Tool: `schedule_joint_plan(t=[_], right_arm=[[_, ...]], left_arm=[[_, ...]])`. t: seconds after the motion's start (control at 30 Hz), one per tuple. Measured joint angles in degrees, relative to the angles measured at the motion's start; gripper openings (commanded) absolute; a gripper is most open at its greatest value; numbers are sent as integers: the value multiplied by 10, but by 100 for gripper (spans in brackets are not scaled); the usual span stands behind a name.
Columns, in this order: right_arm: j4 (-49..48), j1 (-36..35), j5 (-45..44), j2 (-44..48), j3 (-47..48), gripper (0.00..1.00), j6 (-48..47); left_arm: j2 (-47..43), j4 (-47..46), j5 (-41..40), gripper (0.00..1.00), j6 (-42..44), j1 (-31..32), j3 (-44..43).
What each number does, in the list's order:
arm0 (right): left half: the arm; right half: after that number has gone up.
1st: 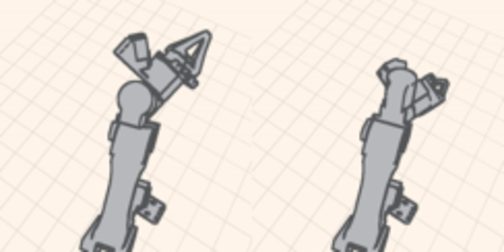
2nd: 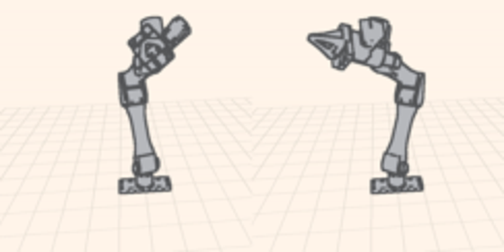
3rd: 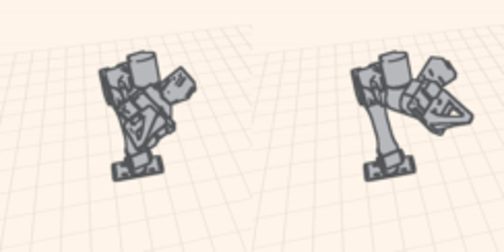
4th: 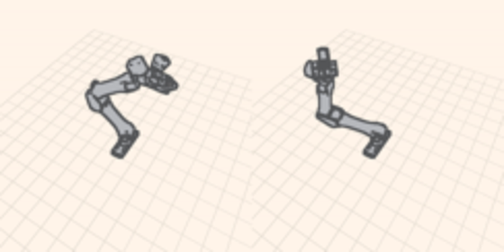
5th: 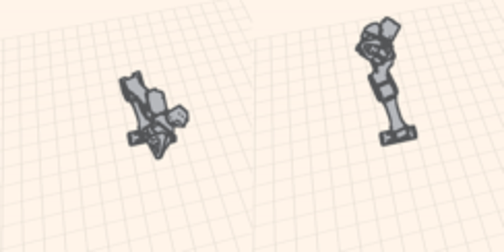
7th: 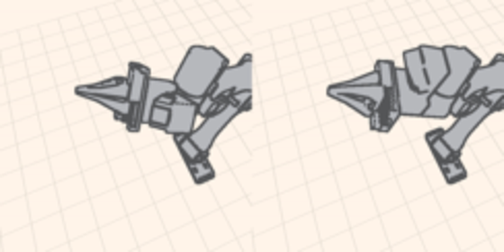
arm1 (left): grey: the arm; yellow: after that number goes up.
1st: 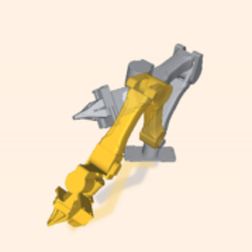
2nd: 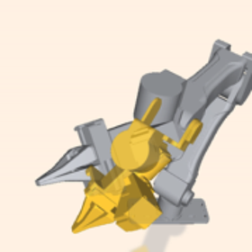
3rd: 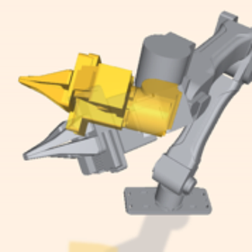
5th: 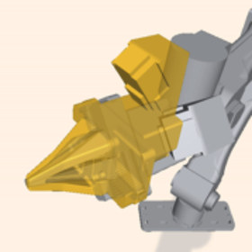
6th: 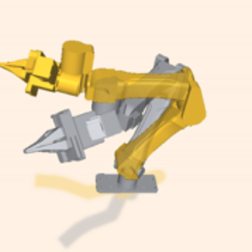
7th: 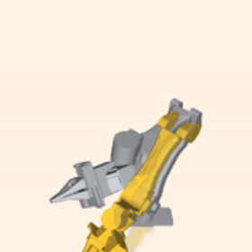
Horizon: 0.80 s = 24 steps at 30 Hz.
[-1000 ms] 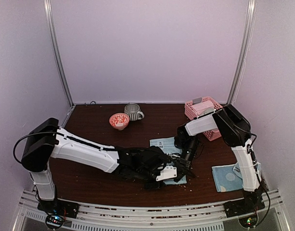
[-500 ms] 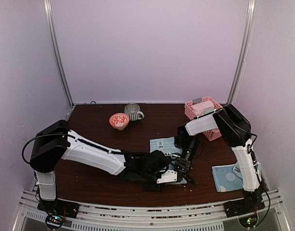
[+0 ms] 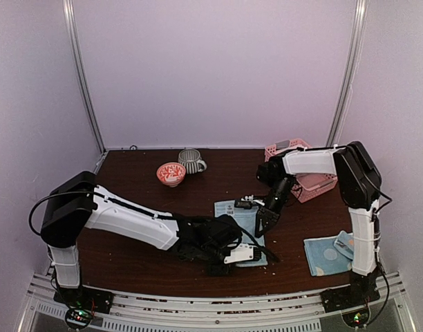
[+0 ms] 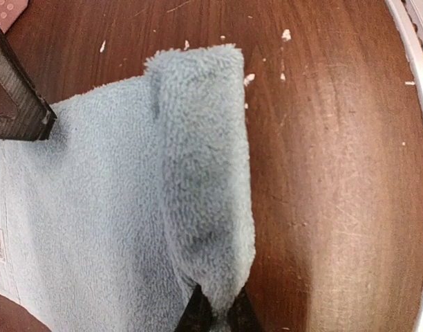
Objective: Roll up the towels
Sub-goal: Roll the towel at the center of the board.
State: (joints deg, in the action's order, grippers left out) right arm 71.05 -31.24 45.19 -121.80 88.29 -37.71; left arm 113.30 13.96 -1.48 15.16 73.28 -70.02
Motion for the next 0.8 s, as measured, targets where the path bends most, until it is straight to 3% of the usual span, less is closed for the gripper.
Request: schedule_joint_plan(t=[0.13,0.53,0.8], right_arm=[[-62,-8,-55,-19,7,23,54],[-71,-51,-82,-60,96,24,95],[-66,21,-78,70,77,26,78]], left_arm=[[-12,36,14,3,-19,2,-3],[-6,89,54,2,-91,8,-35],[-5,13,130,2,-148,-8,9]])
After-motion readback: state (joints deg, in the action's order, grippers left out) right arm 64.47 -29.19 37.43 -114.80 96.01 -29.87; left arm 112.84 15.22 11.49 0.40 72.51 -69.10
